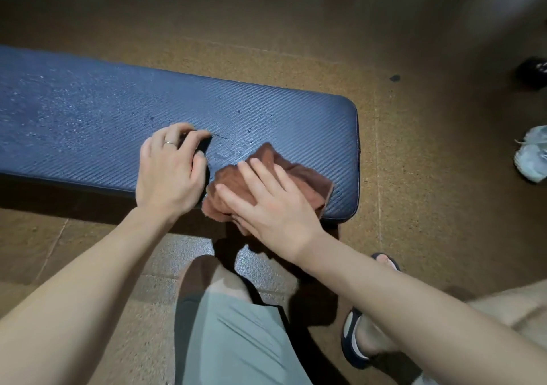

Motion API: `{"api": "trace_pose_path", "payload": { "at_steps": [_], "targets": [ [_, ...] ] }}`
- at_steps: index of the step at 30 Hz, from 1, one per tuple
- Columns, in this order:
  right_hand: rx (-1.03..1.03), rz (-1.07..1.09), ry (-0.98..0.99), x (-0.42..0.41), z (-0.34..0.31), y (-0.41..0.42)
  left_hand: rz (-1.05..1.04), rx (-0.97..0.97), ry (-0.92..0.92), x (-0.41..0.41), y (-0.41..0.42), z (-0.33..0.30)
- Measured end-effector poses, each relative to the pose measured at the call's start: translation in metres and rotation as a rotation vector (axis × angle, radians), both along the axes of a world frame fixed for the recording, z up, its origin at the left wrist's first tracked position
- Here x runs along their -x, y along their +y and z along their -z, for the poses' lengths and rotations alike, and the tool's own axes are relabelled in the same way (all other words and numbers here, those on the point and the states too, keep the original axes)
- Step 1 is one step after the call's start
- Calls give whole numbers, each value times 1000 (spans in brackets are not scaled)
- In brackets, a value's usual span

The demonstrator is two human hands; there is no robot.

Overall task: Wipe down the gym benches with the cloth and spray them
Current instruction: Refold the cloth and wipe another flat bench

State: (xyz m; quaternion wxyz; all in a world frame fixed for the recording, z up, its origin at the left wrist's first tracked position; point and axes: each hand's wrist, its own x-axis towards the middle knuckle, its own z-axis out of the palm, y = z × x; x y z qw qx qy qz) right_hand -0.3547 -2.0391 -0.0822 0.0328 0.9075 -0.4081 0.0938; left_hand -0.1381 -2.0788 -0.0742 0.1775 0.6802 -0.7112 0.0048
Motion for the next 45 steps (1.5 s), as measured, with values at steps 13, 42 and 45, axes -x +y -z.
{"api": "trace_pose_path", "payload": {
  "at_steps": [13, 42, 45],
  "targets": [
    [25, -202, 72, 54, -8, -15, -9, -20, -22, 3, 0, 0],
    [-164, -63, -110, -16, -16, -101, -70, -42, 79, 5, 0, -4],
    [-214, -151, -112, 21, -16, -61, -81, -66, 66, 5, -1, -5]
  ]
}}
